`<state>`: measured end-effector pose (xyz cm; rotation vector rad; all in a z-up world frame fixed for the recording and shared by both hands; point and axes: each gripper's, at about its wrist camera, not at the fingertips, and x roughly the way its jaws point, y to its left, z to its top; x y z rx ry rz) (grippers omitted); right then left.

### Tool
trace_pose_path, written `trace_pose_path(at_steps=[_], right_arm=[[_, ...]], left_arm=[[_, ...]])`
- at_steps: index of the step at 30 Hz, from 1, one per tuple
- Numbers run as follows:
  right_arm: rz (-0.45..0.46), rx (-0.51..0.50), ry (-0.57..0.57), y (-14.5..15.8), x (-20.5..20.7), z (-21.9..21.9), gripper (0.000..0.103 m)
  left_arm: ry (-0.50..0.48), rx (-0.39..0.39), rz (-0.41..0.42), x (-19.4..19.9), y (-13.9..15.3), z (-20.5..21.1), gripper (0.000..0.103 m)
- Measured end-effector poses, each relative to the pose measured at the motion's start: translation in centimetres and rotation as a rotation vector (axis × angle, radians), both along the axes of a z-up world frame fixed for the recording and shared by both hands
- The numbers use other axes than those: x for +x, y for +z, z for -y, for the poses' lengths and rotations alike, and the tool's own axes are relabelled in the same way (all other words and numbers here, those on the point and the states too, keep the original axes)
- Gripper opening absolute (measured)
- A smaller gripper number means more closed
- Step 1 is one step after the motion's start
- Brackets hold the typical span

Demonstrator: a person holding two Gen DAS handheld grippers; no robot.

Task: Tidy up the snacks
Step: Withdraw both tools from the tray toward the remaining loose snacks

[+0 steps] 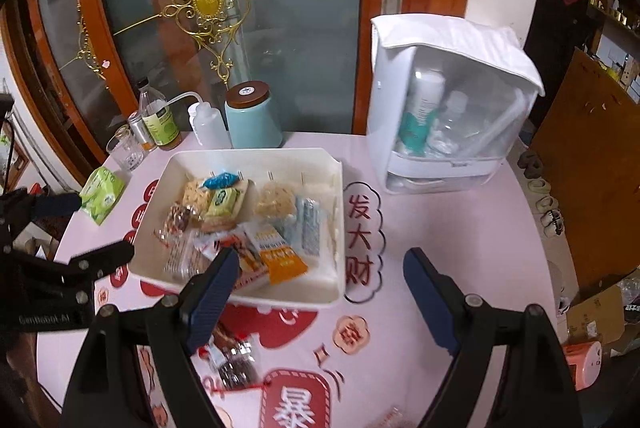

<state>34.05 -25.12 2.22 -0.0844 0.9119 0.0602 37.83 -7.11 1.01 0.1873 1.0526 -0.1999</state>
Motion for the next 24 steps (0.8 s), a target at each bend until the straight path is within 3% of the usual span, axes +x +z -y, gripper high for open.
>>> trace_pose_path(at_steps=[9, 24], right_arm=[[-0.005, -0.019, 0.038, 0.4, -4.8, 4.7, 0.085], [-0.082, -0.111, 0.175, -4.9, -10.8, 9.5, 0.085]], left_arm=[[-0.008, -0.008, 0.010, -3.1, 1.2, 3.7, 0.091], [0.060, -0.015, -0.041, -6.3, -2.4, 6.9, 0.091]])
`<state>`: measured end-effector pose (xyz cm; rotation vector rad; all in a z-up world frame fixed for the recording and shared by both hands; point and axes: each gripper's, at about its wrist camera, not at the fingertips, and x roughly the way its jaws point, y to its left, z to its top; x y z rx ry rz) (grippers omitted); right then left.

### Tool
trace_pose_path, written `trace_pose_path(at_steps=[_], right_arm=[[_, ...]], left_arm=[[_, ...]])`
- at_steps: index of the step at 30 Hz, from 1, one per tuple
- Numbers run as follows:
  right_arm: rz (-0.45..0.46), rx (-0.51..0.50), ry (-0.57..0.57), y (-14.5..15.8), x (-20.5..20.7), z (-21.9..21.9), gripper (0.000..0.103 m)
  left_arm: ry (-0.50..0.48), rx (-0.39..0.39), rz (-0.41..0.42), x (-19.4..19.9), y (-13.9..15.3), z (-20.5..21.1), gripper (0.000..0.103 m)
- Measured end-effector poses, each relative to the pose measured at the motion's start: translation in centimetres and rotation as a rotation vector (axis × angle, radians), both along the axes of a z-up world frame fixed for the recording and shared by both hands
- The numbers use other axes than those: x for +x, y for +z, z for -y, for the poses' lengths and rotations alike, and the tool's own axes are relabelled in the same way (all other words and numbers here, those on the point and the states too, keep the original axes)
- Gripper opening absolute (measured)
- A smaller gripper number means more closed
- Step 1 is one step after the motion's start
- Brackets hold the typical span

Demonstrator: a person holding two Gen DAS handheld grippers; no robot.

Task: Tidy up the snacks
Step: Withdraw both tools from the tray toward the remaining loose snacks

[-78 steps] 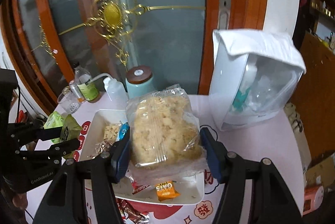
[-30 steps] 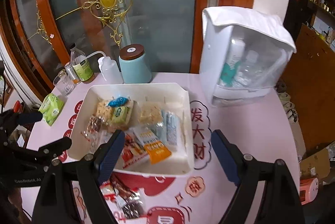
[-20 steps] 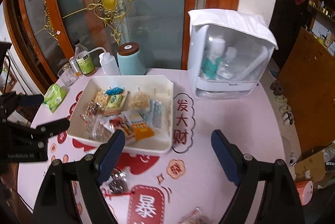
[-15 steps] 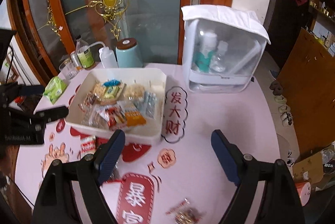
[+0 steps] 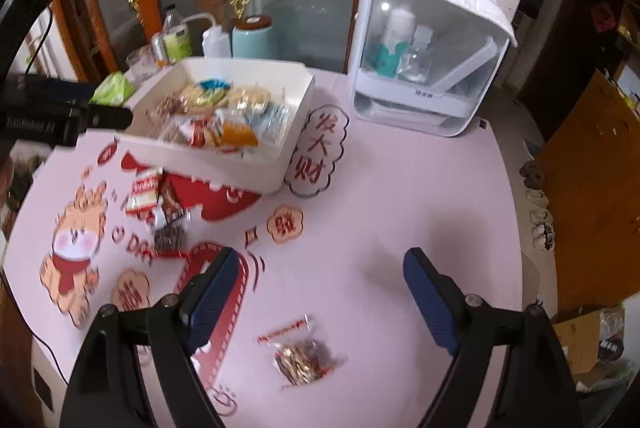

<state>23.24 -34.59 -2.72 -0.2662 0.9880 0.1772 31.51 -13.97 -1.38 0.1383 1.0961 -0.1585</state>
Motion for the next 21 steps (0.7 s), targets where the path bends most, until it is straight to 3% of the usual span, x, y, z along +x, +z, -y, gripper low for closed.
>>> trace_pose_path(at_steps=[11, 16, 21], right_arm=[[0.015, -0.034, 0.091, -3.7, -3.1, 0.7, 0.085], [-0.035, -0.004, 0.075, -6.7, -3.5, 2.0, 0.082], [-0.110, 0.042, 0.036, -10.0, -3.8, 3.2, 0.082]], left_arm=[[0.097, -0.038, -0.017, -2.8, -4.5, -0.9, 0.091], [0.150, -0.054, -0.031, -4.1, -7.6, -0.9, 0.091], [0.195, -0.098, -0.096, -4.1, -11.3, -1.1, 0.091]])
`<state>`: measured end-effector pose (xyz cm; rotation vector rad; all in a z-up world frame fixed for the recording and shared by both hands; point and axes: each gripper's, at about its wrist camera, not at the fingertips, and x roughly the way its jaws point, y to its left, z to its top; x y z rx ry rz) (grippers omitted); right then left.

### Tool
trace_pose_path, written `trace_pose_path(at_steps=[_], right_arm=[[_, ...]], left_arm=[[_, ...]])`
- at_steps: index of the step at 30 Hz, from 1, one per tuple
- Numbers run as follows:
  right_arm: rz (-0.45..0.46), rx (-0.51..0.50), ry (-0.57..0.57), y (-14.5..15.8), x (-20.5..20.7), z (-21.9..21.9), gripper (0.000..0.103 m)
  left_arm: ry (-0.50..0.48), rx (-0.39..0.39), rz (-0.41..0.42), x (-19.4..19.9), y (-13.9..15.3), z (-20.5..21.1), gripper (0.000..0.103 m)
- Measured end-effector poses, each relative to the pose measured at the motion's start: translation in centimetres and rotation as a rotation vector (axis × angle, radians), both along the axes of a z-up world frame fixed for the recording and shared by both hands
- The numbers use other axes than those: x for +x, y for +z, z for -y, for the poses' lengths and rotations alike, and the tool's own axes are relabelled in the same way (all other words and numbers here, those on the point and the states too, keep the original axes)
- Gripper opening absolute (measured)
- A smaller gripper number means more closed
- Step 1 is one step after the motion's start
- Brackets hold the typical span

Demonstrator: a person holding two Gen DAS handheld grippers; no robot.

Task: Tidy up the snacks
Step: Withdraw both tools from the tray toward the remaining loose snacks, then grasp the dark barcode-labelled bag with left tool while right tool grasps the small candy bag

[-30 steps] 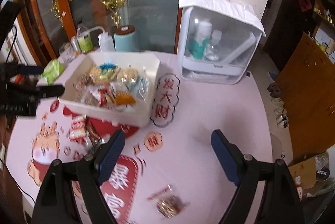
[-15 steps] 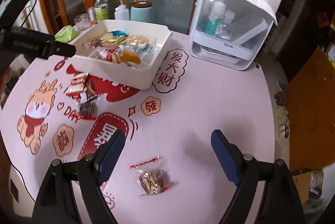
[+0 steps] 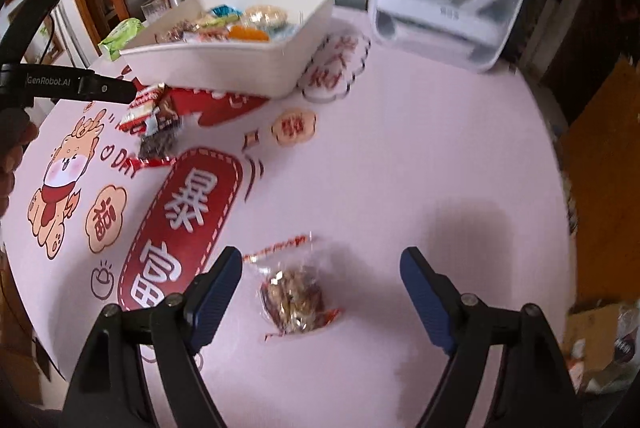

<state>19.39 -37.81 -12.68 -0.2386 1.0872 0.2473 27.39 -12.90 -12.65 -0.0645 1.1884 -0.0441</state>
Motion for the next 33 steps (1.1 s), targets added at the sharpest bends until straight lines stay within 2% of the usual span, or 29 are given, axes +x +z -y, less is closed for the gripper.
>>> trace_pose_path(at_steps=[8, 16, 25, 28, 30, 32, 33], right_arm=[[-0.041, -0.021, -0.011, -4.4, -1.1, 0.7, 0.082], [-0.043, -0.007, 0.014, -6.0, -1.3, 0.2, 0.081], [-0.041, 0.023, 0.029, -6.8, -1.8, -0.7, 0.063], [-0.052, 0.049, 0.034, -7.0, -1.9, -1.0, 0.050], [-0.053, 0.066, 0.037, -7.0, -2.0, -1.3, 0.044], [-0.044, 0.060, 0.031, -7.0, -2.2, -1.6, 0.044], [-0.039, 0.057, 0.029, -7.0, -2.3, -1.7, 0.043]], left_arm=[[0.074, -0.034, -0.074, 0.7, -5.3, -0.3, 0.091], [0.194, -0.050, -0.139, 1.3, -9.5, -0.3, 0.091], [0.277, -0.002, -0.122, 1.7, -11.1, 0.7, 0.091], [0.300, 0.001, -0.104, 1.5, -11.3, 1.1, 0.090], [0.307, 0.008, -0.087, 1.1, -11.3, 1.7, 0.088], [0.313, 0.026, -0.068, 0.7, -11.2, 2.2, 0.075], [0.310, 0.026, -0.058, 0.4, -10.8, 2.1, 0.073]])
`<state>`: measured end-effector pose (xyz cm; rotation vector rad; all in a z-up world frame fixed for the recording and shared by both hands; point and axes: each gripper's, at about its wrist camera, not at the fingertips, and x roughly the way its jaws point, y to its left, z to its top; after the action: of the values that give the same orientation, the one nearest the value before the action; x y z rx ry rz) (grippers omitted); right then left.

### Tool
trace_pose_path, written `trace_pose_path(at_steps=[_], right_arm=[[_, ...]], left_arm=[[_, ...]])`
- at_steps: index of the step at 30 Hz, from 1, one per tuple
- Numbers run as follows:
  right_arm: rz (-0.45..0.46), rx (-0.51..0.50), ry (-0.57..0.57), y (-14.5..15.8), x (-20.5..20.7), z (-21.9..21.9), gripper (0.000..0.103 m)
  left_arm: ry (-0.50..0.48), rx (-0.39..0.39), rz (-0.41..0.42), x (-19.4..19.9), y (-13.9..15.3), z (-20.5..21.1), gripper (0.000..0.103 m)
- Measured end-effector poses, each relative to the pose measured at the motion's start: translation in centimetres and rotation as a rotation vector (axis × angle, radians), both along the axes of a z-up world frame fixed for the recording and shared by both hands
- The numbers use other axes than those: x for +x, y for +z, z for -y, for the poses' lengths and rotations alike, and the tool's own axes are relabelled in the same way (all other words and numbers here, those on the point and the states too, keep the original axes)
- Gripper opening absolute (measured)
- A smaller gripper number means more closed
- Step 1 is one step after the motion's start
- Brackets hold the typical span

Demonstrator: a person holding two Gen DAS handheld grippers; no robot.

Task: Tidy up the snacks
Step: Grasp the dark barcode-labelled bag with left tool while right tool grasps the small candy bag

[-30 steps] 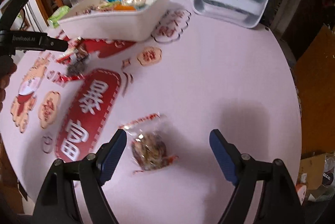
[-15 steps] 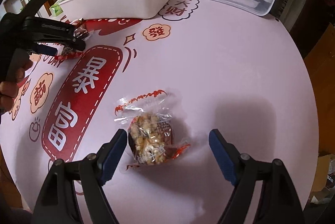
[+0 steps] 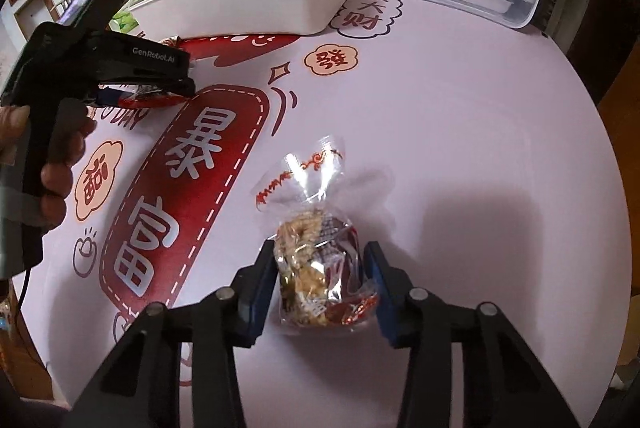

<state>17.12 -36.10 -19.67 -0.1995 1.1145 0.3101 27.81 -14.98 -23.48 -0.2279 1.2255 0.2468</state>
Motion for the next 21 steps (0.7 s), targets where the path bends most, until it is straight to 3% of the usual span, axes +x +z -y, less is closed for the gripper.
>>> trace_pose_path(at_steps=[6, 7, 8, 16, 21], right_arm=[[-0.011, 0.027, -0.015, 0.1, -0.2, 0.1, 0.040], [-0.012, 0.027, -0.013, 0.1, -0.3, 0.0, 0.040], [-0.011, 0.021, -0.010, 0.2, -0.4, -0.2, 0.040], [-0.023, 0.019, 0.012, 0.1, -1.4, -1.4, 0.040], [-0.034, 0.032, 0.020, 0.1, -1.9, -2.2, 0.040]], left_arm=[[-0.011, -0.064, 0.036, -1.8, 0.5, -0.1, 0.059], [-0.020, -0.069, 0.049, -2.1, 0.8, -0.2, 0.046], [-0.032, -0.065, 0.050, -2.4, 1.0, -0.1, 0.025], [-0.028, -0.156, 0.041, -4.7, 0.6, -2.4, 0.023], [-0.022, -0.169, 0.043, -5.3, 0.3, -4.3, 0.023]])
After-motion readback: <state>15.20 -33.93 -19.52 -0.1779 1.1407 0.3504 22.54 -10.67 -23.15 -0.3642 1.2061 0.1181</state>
